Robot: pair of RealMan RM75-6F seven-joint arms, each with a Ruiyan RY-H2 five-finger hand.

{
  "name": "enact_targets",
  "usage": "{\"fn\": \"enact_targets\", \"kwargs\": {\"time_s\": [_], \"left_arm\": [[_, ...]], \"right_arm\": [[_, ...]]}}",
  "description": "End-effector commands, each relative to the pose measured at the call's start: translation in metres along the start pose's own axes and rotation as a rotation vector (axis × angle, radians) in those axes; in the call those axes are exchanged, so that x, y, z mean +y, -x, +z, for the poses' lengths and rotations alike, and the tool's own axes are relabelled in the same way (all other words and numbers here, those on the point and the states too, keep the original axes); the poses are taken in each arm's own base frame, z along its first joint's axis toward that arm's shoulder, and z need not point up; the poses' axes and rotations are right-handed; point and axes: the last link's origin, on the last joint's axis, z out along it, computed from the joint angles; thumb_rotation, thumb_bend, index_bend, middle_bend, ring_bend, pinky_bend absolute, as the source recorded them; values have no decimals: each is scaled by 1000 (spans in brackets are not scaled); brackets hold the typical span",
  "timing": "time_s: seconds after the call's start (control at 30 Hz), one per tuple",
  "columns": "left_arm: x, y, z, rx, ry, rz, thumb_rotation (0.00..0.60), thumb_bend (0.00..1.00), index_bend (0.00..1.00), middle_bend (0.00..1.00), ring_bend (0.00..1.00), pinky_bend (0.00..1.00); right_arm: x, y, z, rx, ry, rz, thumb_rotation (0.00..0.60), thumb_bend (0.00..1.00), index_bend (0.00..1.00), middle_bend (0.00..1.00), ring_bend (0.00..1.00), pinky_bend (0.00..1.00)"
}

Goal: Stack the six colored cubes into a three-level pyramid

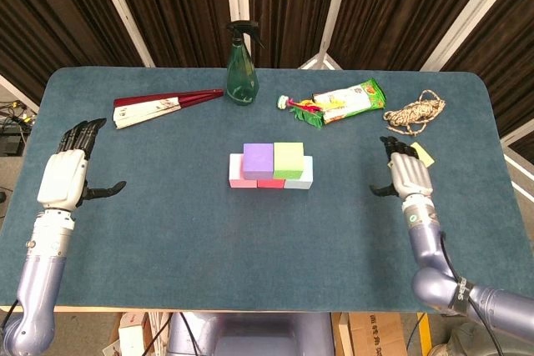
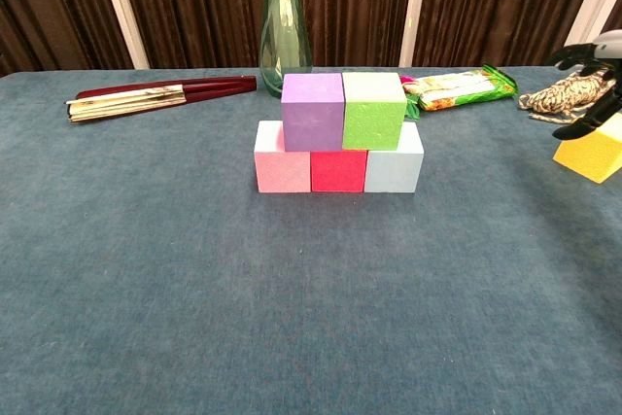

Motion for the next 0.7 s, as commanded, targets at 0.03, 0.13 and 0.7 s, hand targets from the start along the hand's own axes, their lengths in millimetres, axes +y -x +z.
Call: {"fn": "enact_targets", "kwargs": {"time_s": [0.03,0.13,0.7], "left_arm": [[0,1,0,0,-1,2,600,174,0,56,6,3],[-1,1,0,2,-4,8,600,174,0,56,6,3],[-3,4,2,12,-16,43,600,174,0,55,6,3]], "right_arm": [[11,1,13,-19,51,-19,600,269,0,0,0,0],[18,0,25,-24,88,-29,600,269,0,0,0,0],[37,-6,69,-42,205,-45,600,269,0,0,0,0]]}}
